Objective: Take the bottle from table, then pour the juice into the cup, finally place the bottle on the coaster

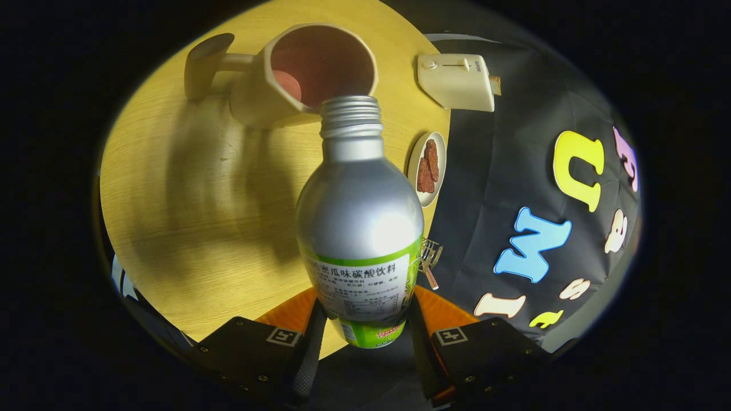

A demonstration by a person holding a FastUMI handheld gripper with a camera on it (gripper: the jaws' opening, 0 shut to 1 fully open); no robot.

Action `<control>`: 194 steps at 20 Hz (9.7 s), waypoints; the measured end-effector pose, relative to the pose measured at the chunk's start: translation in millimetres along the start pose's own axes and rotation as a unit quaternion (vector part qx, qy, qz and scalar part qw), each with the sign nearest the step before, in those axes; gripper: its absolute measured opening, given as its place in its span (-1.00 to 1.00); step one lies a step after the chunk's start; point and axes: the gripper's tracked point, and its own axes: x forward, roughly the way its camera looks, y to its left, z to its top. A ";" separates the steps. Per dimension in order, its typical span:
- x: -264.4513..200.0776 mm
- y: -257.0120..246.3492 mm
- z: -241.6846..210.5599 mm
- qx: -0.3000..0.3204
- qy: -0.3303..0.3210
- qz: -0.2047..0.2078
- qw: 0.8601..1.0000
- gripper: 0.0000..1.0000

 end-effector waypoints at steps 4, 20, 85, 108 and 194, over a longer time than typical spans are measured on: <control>-1.3 -2.9 -0.7 -0.015 0.006 -0.003 1.000 0.40; -8.0 -19.5 -1.2 -0.065 0.023 -0.025 0.997 0.40; -44.1 -52.7 10.0 -0.186 0.132 0.003 0.974 0.40; -34.6 -33.7 4.5 -0.173 0.114 0.007 0.978 0.40; 141.8 -30.1 43.8 0.654 -0.307 0.130 0.679 0.55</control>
